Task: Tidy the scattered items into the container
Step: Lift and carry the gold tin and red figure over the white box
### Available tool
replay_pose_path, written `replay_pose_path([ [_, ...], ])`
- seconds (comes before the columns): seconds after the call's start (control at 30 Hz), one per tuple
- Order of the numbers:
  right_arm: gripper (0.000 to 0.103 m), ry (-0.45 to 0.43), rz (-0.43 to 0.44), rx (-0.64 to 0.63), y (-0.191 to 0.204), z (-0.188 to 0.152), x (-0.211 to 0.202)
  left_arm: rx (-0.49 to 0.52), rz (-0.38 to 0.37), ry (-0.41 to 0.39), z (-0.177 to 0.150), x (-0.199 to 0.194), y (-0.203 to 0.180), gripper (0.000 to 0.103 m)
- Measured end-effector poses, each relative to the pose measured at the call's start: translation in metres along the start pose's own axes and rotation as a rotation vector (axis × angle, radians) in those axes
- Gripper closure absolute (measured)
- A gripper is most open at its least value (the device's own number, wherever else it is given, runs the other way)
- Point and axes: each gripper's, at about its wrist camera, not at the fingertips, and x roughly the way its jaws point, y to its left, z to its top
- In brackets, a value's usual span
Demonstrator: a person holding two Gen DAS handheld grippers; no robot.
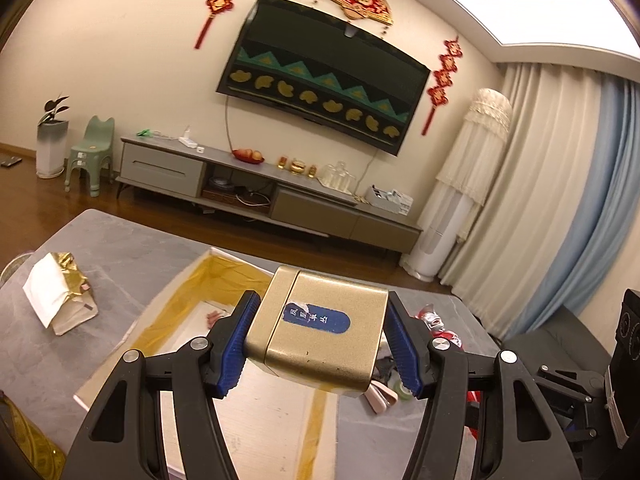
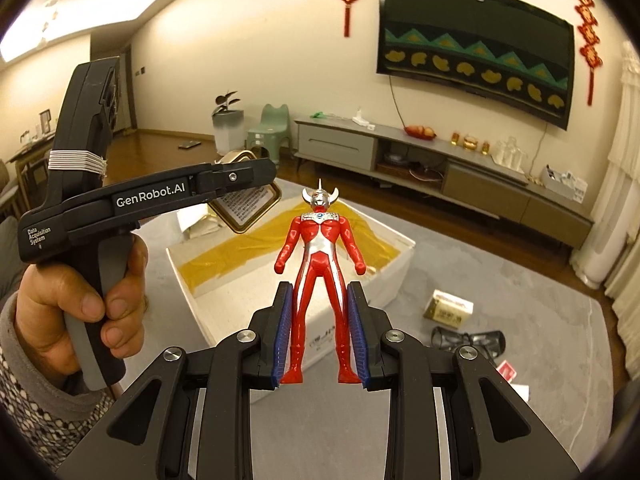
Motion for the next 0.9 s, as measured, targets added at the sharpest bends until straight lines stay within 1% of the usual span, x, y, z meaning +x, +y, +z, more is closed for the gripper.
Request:
replay_pose_path([
  [0.37,0.074,0.007,0.027,-0.051,0.014,0.02,0.022,-0.055,0.048,0.008,0.004,0.002,0.03,0.041],
  [0.5,0.074,0.016,0.041,-0.053,0.015,0.027,0.036,-0.069,0.059,0.027,0.004,0.009,0.037,0.041],
  [0.9,0.074,0.078,0.079,-0.038,0.0,0.041,0.089,-0.111,0.108,0.097,0.007,0.035,0.059,0.041],
])
